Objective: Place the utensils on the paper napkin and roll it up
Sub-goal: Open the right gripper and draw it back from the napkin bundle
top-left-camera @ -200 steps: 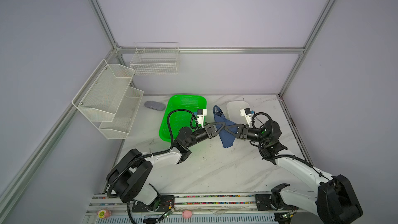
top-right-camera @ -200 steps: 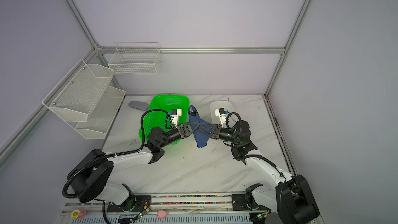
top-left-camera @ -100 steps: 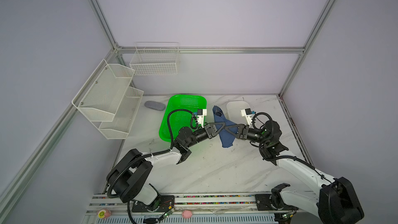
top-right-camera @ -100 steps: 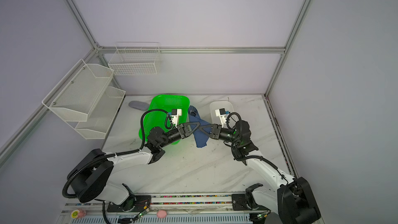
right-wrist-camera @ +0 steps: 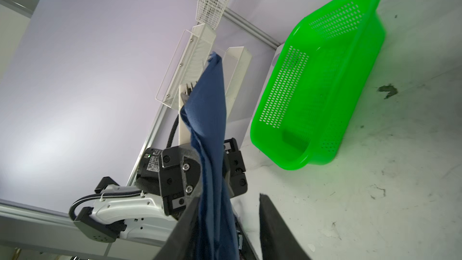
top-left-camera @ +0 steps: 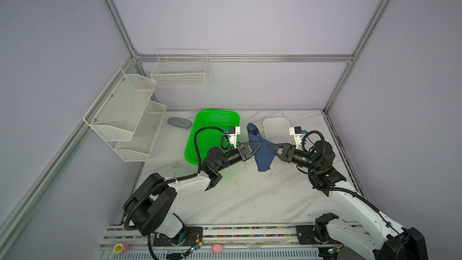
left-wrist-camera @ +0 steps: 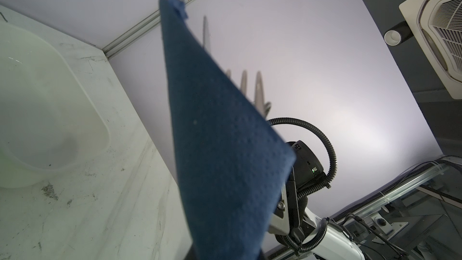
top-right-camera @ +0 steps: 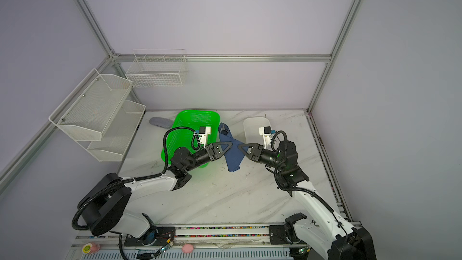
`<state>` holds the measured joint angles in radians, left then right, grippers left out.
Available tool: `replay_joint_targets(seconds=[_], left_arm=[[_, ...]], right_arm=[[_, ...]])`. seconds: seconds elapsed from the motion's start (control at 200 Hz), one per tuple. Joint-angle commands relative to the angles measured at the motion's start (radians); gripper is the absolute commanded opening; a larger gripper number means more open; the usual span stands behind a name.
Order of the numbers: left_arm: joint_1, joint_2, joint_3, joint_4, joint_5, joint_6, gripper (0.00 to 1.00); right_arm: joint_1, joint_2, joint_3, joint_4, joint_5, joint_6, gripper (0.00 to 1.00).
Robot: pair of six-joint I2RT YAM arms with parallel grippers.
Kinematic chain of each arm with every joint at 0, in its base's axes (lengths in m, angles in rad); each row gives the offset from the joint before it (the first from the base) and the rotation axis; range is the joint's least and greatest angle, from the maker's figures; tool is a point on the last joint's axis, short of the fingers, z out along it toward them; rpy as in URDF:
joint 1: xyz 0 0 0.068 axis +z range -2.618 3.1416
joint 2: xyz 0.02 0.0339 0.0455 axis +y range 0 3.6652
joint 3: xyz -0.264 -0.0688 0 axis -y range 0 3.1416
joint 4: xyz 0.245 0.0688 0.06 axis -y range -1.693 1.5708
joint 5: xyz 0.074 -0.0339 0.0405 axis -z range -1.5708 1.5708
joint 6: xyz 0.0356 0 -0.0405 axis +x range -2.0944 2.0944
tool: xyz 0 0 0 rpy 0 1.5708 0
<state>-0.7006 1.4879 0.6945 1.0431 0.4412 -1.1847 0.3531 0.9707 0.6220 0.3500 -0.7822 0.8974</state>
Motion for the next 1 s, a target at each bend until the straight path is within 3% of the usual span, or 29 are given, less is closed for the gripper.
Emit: replay_joint_targets(seconds=[0.0, 0.265, 0.54, 0.805, 0.995], left_arm=[[0.005, -0.046, 0.054, 0.061, -0.007, 0.023, 0.11], [0.007, -0.048, 0.048, 0.046, -0.015, 0.03, 0.11], [0.012, -0.063, 0.043, -0.03, -0.045, 0.052, 0.1], [0.013, -0.065, 0.041, -0.075, -0.063, 0.056, 0.1], [0.013, -0.065, 0.049, -0.082, -0.052, 0.056, 0.1]], right_arm=[[-0.006, -0.015, 0.038, -0.155, 0.078, -0.081, 0.4], [-0.007, -0.033, 0.088, -0.236, 0.091, -0.114, 0.41], [-0.007, -0.107, 0.29, -0.552, 0.254, -0.267, 0.45], [-0.001, -0.049, 0.354, -0.598, 0.043, -0.327, 0.31], [0.065, -0.007, 0.35, -0.595, 0.088, -0.324, 0.31]])
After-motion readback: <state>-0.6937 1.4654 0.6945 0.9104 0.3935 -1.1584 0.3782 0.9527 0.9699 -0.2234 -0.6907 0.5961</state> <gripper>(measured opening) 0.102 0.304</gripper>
